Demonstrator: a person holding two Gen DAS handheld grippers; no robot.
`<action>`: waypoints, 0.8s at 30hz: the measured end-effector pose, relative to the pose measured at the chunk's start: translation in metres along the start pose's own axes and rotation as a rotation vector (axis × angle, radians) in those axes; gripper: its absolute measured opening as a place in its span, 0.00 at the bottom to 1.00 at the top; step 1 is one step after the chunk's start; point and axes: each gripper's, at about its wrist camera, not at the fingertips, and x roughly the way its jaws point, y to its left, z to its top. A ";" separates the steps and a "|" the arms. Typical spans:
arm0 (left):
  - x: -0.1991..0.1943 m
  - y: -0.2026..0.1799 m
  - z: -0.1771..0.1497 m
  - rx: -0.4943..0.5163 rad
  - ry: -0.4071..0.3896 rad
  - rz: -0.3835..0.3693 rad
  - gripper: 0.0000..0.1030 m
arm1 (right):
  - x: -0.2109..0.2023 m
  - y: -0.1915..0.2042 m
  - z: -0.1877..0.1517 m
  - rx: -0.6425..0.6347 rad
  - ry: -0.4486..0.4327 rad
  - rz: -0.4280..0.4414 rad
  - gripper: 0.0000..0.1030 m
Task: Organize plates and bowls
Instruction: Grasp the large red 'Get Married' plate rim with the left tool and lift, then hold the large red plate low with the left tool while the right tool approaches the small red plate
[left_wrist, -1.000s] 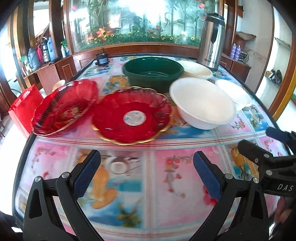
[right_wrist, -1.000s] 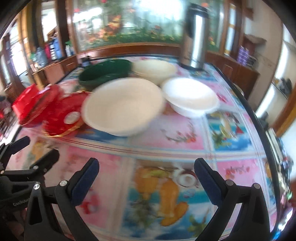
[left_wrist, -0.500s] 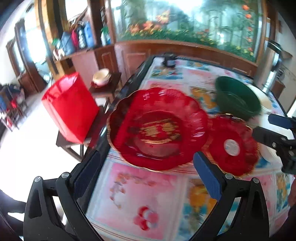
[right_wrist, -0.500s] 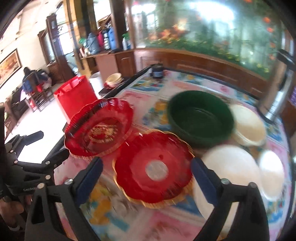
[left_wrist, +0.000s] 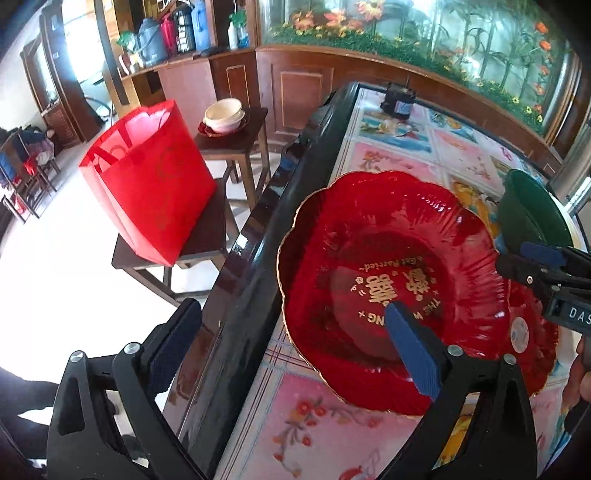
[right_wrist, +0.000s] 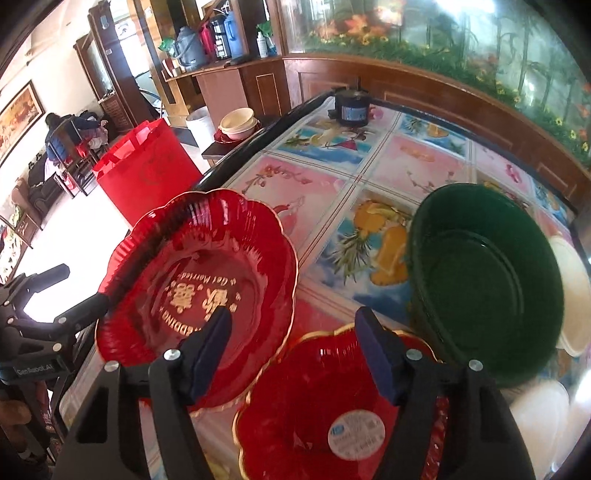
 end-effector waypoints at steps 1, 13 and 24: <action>0.003 0.000 0.001 0.004 0.005 -0.002 0.95 | 0.002 -0.001 0.001 0.002 0.004 0.003 0.60; 0.033 -0.001 0.007 -0.013 0.093 -0.006 0.15 | 0.032 0.002 0.004 -0.006 0.074 0.050 0.11; 0.025 0.007 0.006 -0.040 0.064 -0.013 0.13 | 0.025 0.014 -0.001 -0.033 0.035 -0.002 0.11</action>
